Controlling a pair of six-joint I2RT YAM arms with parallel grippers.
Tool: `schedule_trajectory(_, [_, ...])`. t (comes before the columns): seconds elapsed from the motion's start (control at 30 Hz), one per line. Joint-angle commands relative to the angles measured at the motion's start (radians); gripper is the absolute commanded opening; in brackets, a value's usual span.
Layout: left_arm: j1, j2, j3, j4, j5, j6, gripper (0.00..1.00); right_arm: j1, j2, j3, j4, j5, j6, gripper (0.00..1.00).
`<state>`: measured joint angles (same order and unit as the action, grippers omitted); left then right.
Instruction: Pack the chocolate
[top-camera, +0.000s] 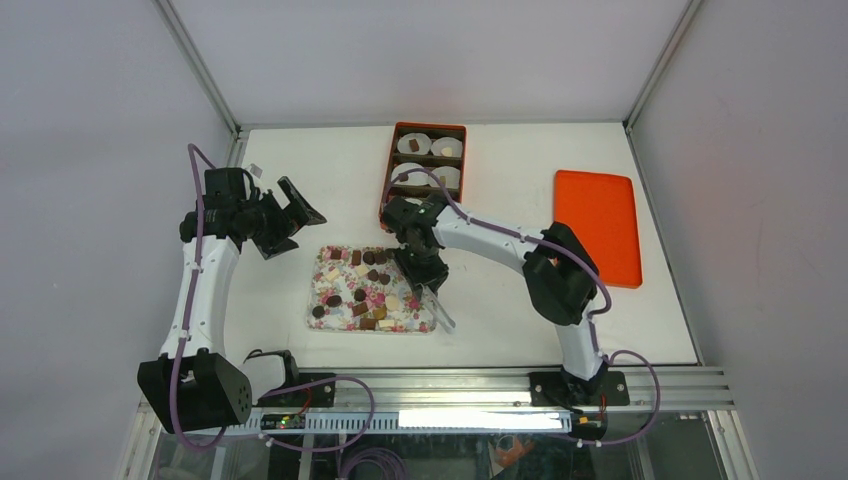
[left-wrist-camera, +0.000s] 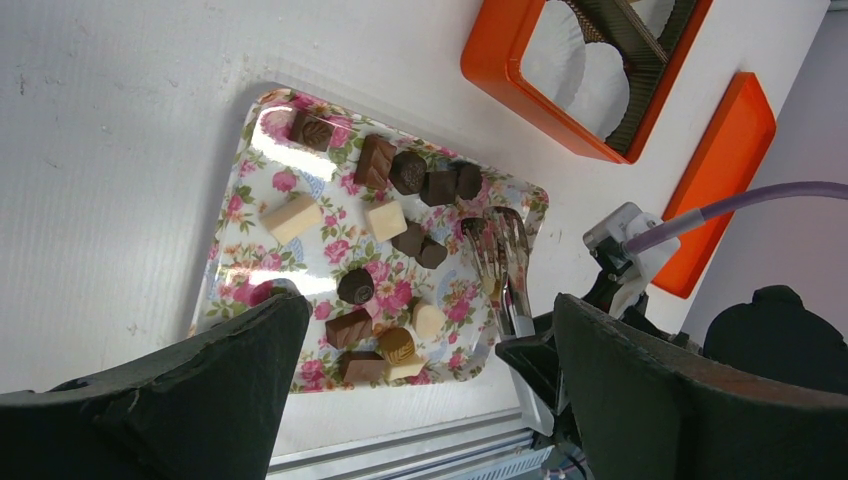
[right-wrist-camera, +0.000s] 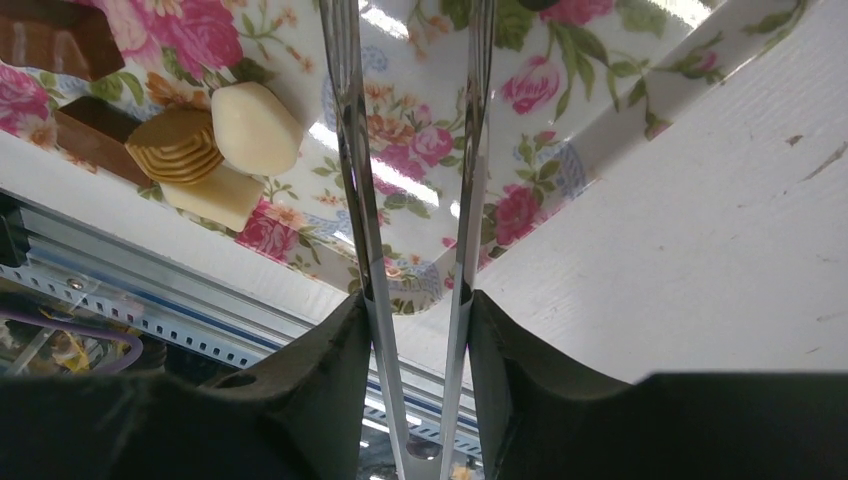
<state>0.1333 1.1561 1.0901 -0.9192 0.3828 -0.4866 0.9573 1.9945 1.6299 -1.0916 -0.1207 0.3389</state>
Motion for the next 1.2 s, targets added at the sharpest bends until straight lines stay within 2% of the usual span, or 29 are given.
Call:
schedule_trajectory(0.0, [0.013, -0.01, 0.02, 0.014, -0.001, 0.0, 0.99, 0.004, 0.017, 0.066, 0.016, -0.013, 0.005, 0.41])
schedule_trajectory(1.17, [0.032, 0.001, 0.021, 0.01, -0.003, 0.017, 0.99, -0.003, 0.138, 0.181, 0.004, 0.015, -0.02, 0.44])
